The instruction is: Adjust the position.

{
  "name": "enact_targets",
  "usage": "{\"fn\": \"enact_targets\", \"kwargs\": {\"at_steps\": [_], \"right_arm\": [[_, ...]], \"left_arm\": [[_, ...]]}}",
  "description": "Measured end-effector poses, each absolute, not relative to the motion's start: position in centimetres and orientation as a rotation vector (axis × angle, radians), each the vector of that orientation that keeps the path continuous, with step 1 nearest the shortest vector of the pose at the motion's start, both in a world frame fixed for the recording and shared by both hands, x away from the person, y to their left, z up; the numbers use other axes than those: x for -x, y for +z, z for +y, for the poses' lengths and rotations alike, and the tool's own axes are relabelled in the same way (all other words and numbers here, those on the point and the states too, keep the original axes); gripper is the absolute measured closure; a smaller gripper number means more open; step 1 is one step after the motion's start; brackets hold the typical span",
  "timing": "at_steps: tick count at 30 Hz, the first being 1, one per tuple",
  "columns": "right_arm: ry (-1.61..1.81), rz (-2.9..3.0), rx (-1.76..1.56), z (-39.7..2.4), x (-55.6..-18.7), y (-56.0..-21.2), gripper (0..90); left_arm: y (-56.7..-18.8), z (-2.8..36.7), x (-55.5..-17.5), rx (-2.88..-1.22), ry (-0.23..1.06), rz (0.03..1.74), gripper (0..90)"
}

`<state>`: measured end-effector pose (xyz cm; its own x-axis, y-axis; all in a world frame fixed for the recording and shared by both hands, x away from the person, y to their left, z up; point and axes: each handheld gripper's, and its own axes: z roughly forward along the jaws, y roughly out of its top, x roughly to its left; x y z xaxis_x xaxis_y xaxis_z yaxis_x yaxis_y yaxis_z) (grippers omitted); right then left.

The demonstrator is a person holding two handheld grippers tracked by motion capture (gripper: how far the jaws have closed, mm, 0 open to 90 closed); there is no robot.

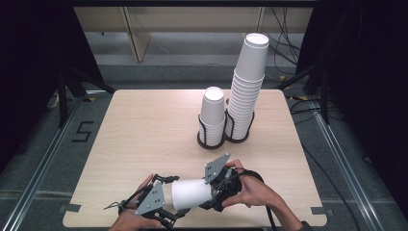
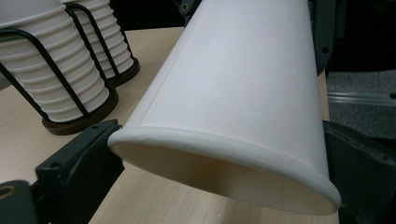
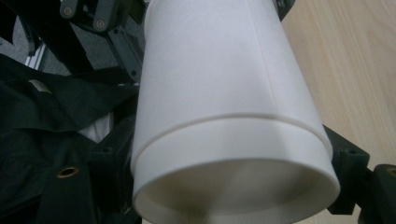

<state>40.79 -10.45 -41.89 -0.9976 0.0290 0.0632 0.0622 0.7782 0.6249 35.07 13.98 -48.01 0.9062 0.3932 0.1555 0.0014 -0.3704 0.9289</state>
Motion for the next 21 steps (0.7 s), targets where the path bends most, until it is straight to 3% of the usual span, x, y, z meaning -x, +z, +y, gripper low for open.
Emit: {"fn": "enact_targets", "kwargs": {"at_steps": [8, 21], "right_arm": [[-1.083, -2.850, 0.094, -10.75, -40.89, -41.72, 24.0], [-1.015, -2.918, 0.057, -10.58, -40.76, -42.16, 24.1]], "left_arm": [[-47.94, 13.95, -35.11, -1.894, 0.409, 0.291, 4.2], [-47.36, 13.86, -34.68, -2.004, 0.471, 0.220, 10.8]]}}
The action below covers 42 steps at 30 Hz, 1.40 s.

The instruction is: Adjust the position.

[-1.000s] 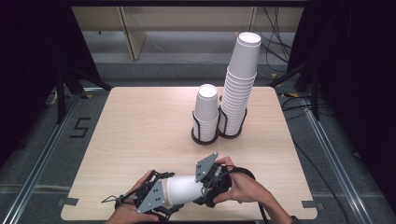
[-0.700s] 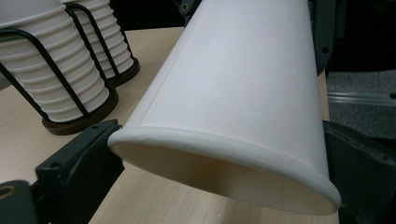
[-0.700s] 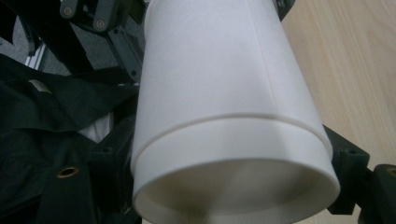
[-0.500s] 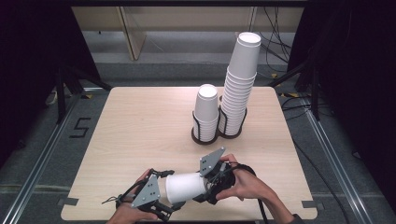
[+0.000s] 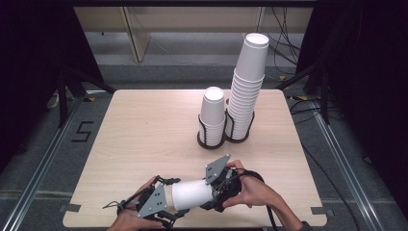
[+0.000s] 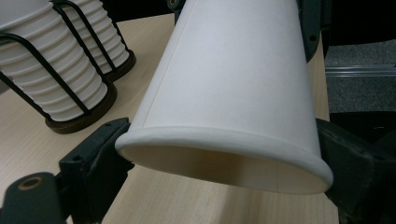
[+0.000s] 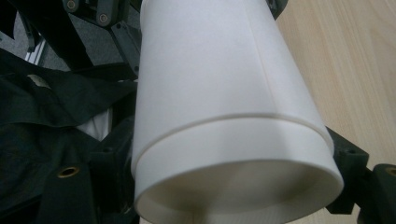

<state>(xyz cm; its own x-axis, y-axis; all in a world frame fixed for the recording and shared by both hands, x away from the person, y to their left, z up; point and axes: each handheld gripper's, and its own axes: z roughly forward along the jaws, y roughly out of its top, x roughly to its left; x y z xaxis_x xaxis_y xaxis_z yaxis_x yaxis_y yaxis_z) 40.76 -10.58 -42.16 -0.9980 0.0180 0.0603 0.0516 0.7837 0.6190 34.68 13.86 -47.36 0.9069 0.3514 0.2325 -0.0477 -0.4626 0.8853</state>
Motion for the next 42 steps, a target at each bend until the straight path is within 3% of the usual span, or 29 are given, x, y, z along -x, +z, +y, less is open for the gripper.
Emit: {"fn": "enact_targets", "kwargs": {"at_steps": [11, 21, 31, 33, 42], "right_arm": [[-1.023, -2.899, 0.077, -10.7, -40.9, -42.2, 21.8], [-0.829, -3.108, 0.045, -9.3, -39.3, -41.5, 16.4], [-0.658, -3.208, -0.094, -7.3, -38.4, -42.3, 17.2], [-0.642, -3.225, -0.114, -7.2, -38.3, -42.5, 22.0], [-0.830, -3.140, -0.134, -8.5, -39.5, -42.4, 22.6]], "left_arm": [[-47.1, 13.9, -34.7, -2.020, 0.467, 0.209, 11.3], [-47.0, 13.6, -34.5, -2.080, 0.480, 0.192, 11.5], [-47.2, 13.0, -34.3, -2.142, 0.492, 0.165, 11.5], [-47.2, 13.1, -34.3, -2.150, 0.492, 0.162, 11.4], [-47.6, 13.8, -34.9, -1.976, 0.409, 0.268, 5.4]]}}
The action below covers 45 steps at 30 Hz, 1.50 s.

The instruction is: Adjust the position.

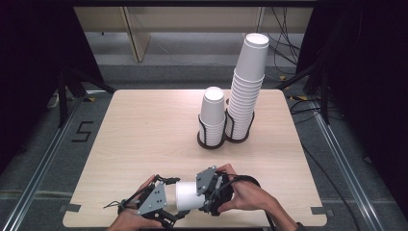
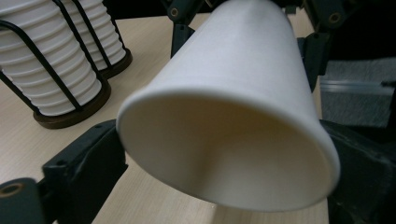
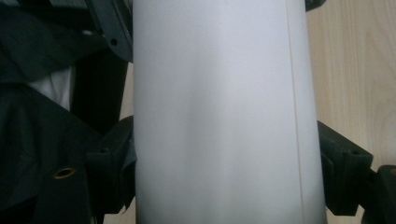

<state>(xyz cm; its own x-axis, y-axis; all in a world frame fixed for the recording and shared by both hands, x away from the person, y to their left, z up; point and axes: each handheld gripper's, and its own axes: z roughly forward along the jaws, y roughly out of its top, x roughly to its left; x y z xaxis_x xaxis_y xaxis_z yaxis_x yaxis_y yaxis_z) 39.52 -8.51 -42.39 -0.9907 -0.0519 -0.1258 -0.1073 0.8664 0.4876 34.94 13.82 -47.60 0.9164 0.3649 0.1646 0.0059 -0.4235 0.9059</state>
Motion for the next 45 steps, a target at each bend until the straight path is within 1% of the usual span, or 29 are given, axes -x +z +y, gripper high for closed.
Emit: {"fn": "enact_targets", "kwargs": {"at_steps": [3, 6, 10, 13, 14, 15, 16, 18, 31, 35, 37, 39, 45], "right_arm": [[0.873, 2.951, 0.097, -9.3, -40.0, -42.4, 22.6], [1.024, 2.926, 0.065, -10.9, -41.1, -42.3, 22.6], [1.150, 2.916, 0.054, -11.6, -41.4, -42.0, 22.5], [1.216, 2.914, 0.048, -11.6, -41.3, -41.9, 22.4], [1.228, 2.916, 0.054, -11.6, -41.3, -41.9, 22.5], [1.245, 2.917, 0.060, -11.6, -41.3, -41.9, 22.5], [1.245, 2.917, 0.060, -11.6, -41.3, -41.9, 22.5], [1.251, 2.911, 0.060, -11.6, -41.3, -41.8, 22.5], [1.310, 2.908, 0.115, -10.7, -40.9, -41.8, 22.4], [1.319, 2.913, 0.118, -10.4, -40.9, -42.0, 22.3], [1.327, 2.913, 0.118, -10.3, -40.9, -42.1, 22.3], [1.336, 2.917, 0.114, -10.2, -40.9, -42.2, 22.3], [1.313, 2.937, 0.091, -10.2, -41.1, -42.5, 21.9]], "left_arm": [[-47.5, 14.2, -35.2, -1.907, 0.356, 0.316, 6.0], [-47.6, 14.5, -35.5, -1.851, 0.303, 0.353, 11.2], [-47.5, 14.5, -35.6, -1.781, 0.245, 0.385, 12.9], [-47.4, 14.6, -35.6, -1.758, 0.240, 0.392, 10.8], [-47.3, 14.7, -35.6, -1.769, 0.246, 0.400, 9.2], [-47.3, 14.7, -35.7, -1.756, 0.235, 0.402, 5.4], [-47.3, 14.7, -35.7, -1.752, 0.241, 0.416, 5.4], [-47.3, 14.7, -35.8, -1.747, 0.247, 0.427, 0.0], [-47.0, 14.4, -35.4, -1.729, 0.240, 0.402, 0.1], [-47.0, 14.2, -35.3, -1.683, 0.231, 0.390, 2.2], [-46.9, 14.3, -35.2, -1.695, 0.249, 0.386, 2.3], [-47.0, 14.4, -35.4, -1.671, 0.230, 0.373, 3.3], [-46.7, 14.5, -35.3, -1.705, 0.242, 0.361, 7.1]]}}
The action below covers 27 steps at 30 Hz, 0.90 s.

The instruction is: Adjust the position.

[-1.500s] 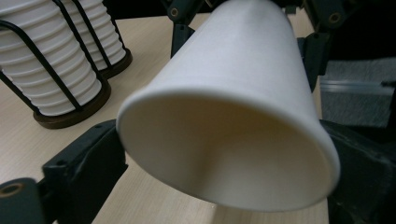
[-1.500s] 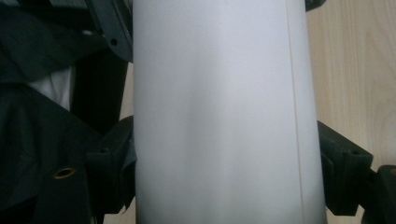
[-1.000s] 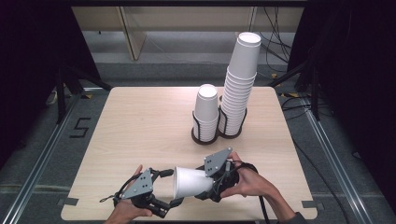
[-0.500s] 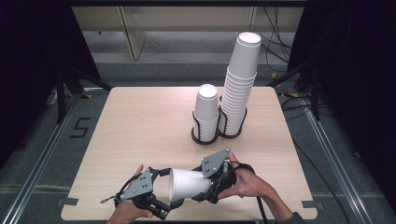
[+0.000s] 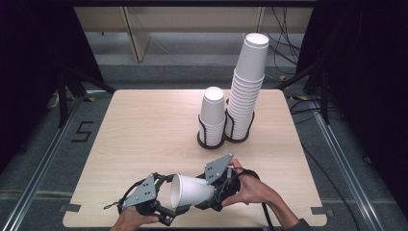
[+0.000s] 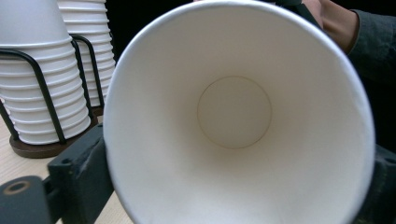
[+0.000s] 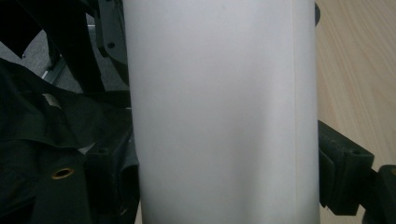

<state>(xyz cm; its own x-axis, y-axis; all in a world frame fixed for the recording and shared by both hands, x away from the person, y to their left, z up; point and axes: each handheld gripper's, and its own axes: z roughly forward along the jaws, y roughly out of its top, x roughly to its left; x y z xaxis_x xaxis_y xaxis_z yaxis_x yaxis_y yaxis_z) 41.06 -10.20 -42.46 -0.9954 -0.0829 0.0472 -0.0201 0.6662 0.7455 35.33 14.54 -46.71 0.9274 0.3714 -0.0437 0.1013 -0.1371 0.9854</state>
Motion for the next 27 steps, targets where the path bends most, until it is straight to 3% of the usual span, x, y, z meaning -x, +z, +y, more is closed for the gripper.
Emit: {"fn": "enact_targets", "kwargs": {"at_steps": [6, 19, 22, 27], "right_arm": [[-1.172, -2.897, 0.025, -10.3, -41.3, -42.6, 16.0], [-1.093, -3.075, -0.030, -8.8, -39.8, -42.2, 16.2], [-1.047, -3.103, -0.048, -8.5, -39.5, -42.4, 22.4], [-1.050, -3.071, -0.073, -8.4, -39.6, -43.0, 23.4]], "left_arm": [[-46.9, 14.7, -35.5, -1.754, 0.289, 0.404, 8.9], [-46.2, 14.4, -35.2, -1.785, 0.307, 0.453, 9.2], [-46.1, 14.4, -35.1, -1.774, 0.294, 0.453, 9.1], [-46.2, 14.4, -35.2, -1.749, 0.278, 0.464, 7.6]]}}
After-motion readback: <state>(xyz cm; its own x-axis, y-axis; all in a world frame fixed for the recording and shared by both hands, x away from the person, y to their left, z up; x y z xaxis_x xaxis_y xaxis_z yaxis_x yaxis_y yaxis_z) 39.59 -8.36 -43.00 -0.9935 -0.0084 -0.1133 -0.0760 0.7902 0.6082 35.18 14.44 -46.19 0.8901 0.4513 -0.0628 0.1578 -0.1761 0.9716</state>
